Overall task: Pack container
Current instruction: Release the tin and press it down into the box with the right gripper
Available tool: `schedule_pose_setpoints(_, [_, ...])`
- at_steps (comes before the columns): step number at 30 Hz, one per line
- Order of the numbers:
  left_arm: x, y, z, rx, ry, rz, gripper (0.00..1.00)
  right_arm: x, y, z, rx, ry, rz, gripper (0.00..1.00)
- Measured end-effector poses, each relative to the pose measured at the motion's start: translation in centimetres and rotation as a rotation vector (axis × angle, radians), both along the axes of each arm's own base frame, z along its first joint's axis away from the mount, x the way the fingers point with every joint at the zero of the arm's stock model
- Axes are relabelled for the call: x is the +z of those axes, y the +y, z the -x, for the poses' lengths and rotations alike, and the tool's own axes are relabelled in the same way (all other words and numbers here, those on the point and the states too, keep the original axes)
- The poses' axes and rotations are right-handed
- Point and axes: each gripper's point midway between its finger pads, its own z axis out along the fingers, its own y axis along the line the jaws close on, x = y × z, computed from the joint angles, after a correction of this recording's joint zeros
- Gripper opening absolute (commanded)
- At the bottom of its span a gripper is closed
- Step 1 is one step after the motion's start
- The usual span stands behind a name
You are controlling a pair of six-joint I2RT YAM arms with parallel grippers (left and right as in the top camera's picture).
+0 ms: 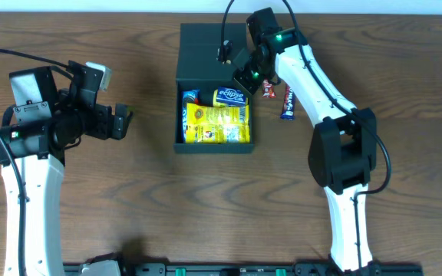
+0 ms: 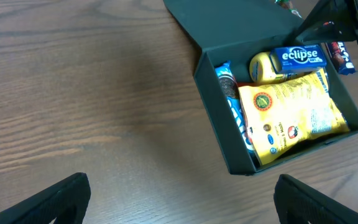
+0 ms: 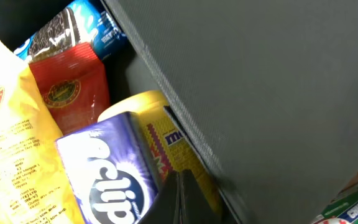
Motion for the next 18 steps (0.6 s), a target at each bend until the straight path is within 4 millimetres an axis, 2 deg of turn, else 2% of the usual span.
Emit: schedule_pose_setpoints(18, [0.0,0.0,0.0,0.000,0.000,0.000,0.95,-0.5,-0.4,1.5,0.020,0.055,0.024,0.01])
